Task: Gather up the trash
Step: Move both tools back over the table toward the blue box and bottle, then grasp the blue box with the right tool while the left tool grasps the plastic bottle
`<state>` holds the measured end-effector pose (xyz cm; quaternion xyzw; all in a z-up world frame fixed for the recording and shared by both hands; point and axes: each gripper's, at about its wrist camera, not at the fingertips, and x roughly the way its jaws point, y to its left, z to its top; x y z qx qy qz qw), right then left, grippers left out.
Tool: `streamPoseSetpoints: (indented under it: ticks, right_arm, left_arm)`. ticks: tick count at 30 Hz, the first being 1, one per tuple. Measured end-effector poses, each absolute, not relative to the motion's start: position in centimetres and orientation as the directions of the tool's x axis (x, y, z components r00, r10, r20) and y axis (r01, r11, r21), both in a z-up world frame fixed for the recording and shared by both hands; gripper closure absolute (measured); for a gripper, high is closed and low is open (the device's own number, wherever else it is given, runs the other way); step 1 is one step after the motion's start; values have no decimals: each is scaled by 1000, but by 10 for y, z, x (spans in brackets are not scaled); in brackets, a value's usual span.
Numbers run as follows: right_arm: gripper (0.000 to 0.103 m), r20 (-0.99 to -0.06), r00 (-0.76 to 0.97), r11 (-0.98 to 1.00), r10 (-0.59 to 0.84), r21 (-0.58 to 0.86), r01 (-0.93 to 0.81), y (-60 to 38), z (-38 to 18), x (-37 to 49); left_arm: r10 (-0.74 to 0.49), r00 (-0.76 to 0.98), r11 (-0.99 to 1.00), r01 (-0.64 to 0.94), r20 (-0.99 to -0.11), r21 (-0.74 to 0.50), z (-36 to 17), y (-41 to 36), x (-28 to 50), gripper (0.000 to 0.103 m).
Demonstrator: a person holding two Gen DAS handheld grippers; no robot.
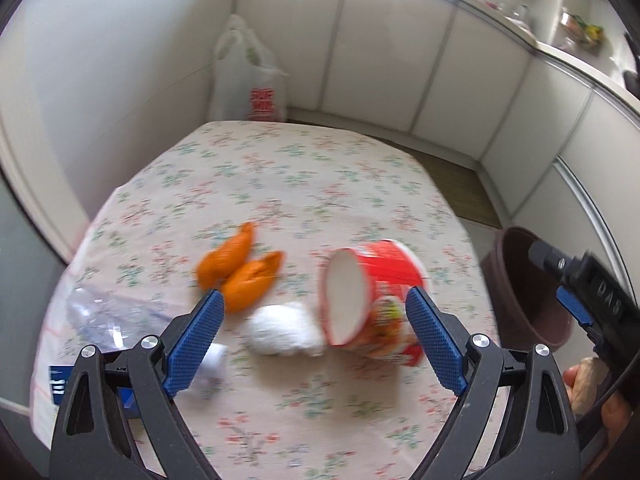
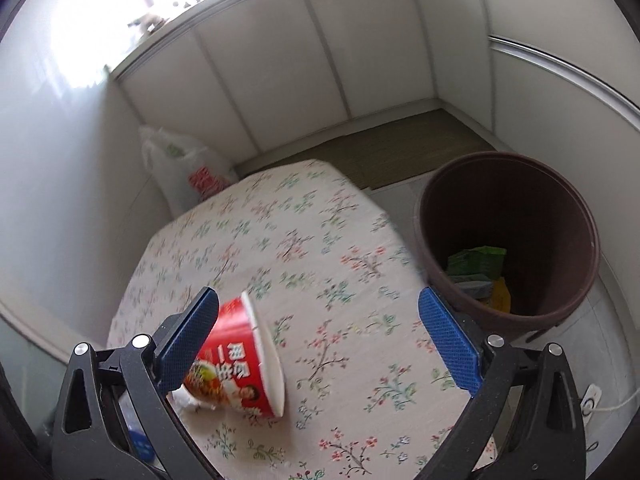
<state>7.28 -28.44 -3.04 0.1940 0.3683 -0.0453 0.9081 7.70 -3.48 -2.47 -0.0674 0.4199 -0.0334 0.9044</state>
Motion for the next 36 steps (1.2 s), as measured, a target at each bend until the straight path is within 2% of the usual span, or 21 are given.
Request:
streamPoseSetpoints:
  ticks: [11, 14, 20, 27, 36]
  right_arm:
    - [7, -722, 623, 952, 301, 191, -238, -159, -50, 70]
    - [7, -717, 577, 885, 391, 122, -449, -110, -53, 59]
    - [7, -713, 482, 677, 509, -14, -736, -30, -55, 28]
    - [7, -761, 386, 471, 521, -121, -874, 26, -62, 6]
    - [9, -852, 267, 157, 451, -218, -963, 83, -90, -9]
  left_arm:
    - [-5, 707, 969, -172, -707, -178, 10, 75, 83, 14]
    - [-11, 713, 965, -175, -701, -193, 19, 96, 83, 14]
    - [-12, 741, 966, -165, -671, -199, 41, 132, 85, 12]
    - [-72, 706, 948, -171, -704, -268, 33, 167, 100, 12]
    - [-173, 692, 970, -4, -701, -243, 46, 159, 105, 12]
